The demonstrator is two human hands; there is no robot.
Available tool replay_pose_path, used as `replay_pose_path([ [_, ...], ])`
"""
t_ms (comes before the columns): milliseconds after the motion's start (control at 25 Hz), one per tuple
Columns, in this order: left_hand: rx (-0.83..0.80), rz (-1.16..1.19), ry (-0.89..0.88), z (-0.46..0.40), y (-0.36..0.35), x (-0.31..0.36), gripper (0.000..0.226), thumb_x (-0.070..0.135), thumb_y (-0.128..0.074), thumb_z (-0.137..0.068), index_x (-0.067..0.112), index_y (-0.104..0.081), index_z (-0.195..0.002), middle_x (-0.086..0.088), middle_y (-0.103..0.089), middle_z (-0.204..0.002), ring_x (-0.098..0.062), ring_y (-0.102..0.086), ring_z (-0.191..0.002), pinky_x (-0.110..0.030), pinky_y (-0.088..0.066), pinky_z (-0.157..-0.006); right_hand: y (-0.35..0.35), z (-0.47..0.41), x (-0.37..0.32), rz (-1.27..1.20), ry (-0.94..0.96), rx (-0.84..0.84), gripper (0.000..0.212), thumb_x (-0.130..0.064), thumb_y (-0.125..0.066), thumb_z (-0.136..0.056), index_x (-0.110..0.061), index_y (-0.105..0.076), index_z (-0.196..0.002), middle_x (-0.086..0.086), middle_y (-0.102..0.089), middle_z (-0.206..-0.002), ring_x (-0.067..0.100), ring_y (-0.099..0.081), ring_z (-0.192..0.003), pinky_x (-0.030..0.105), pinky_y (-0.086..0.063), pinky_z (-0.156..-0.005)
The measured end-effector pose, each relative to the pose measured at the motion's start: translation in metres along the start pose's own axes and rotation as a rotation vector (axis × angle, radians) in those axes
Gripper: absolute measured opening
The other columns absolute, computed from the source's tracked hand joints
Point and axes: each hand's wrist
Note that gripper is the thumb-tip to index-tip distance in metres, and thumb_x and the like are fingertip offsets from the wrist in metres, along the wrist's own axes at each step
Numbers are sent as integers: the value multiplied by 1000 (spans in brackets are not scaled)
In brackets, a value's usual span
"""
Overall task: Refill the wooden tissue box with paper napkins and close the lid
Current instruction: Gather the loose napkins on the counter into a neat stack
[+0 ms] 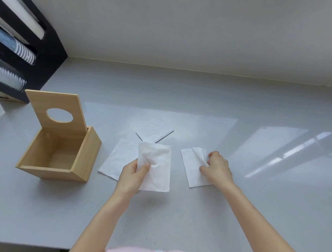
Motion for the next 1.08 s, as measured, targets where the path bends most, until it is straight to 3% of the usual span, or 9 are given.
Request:
replay_pose_path([
  [120, 10, 13, 12, 0, 0, 0, 20, 21, -45, -92, 22, -60, -80, 4, -60, -72, -12, -50, -57, -20, -34, -44, -2, 0, 3, -33, 8, -2, 32, -12, -49, -85, -6, -48, -116, 12, -54, -121, 31, -46, -114, 37, -43, -83],
  [240, 13, 29, -5, 2, -3, 0, 20, 20, -44, -93, 23, -61, -82, 6, -62, -76, -9, -53, -61, -15, -36, -40, -5, 5, 5, -99, 24, 59, 29, -10, -49, -84, -8, -55, -113, 12, -54, -119, 29, -49, -109, 33, -42, -78],
  [360, 15, 39, 2, 4, -4, 0, 21, 18, -42, -94, 19, -61, -86, 7, -61, -76, -6, -52, -60, -8, -36, -38, 1, 15, 1, -416, 37, 61, 19, -7, -53, -83, -12, -56, -100, 6, -61, -101, 22, -53, -88, 23, -40, -60],
  [480, -38, 92, 42, 6, -4, 1, 23, 18, -41, -94, 13, -63, -98, 1, -66, -89, -13, -61, -77, -16, -45, -54, 23, 31, -13, -791, 107, -106, 18, -5, -61, -82, -15, -57, -97, -1, -65, -89, 16, -62, -77, 20, -46, -59],
  [560, -100, 166, 66, 8, -5, 1, 27, 17, -40, -95, 7, -62, -107, -5, -68, -100, -21, -63, -94, -29, -51, -77, 37, 44, -24, -1030, 190, -325, 22, -3, -64, -81, -16, -60, -99, -3, -70, -86, 13, -68, -74, 23, -53, -60],
  [640, -172, 245, 78, 10, -5, 2, 31, 17, -37, -96, 6, -61, -113, -8, -68, -108, -23, -63, -101, -37, -48, -90, 42, 53, -33, -1236, 265, -555, 26, -2, -66, -76, -14, -63, -100, -2, -73, -86, 15, -71, -75, 24, -57, -61],
  [720, -259, 282, 56, 10, -5, 3, 34, 22, -35, -96, 9, -59, -117, -6, -67, -115, -21, -63, -107, -38, -48, -92, 34, 59, -41, -1240, 294, -628, 29, 0, -66, -77, -12, -63, -103, 1, -73, -89, 17, -70, -79, 26, -57, -64],
  [880, -317, 252, 33, 11, -4, 4, 37, 30, -33, -95, 17, -63, -114, -1, -69, -113, -15, -64, -105, -28, -53, -78, 7, 62, -44, -967, 197, -456, 22, -3, -62, -81, -15, -61, -99, 4, -67, -97, 20, -65, -88, 32, -50, -77],
  [1080, -299, 303, 69, 15, -7, 0, 38, 35, -33, -95, 21, -64, -111, 0, -71, -107, -15, -66, -100, -32, -53, -78, -3, 63, -41, -847, 189, -404, 19, -9, -63, -81, -18, -58, -96, -4, -65, -88, 13, -62, -80, 23, -47, -67],
])
Point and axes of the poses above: each hand's wrist, its own z-axis away from the middle knuckle, its own y-axis out of the back of the hand, x = y × z
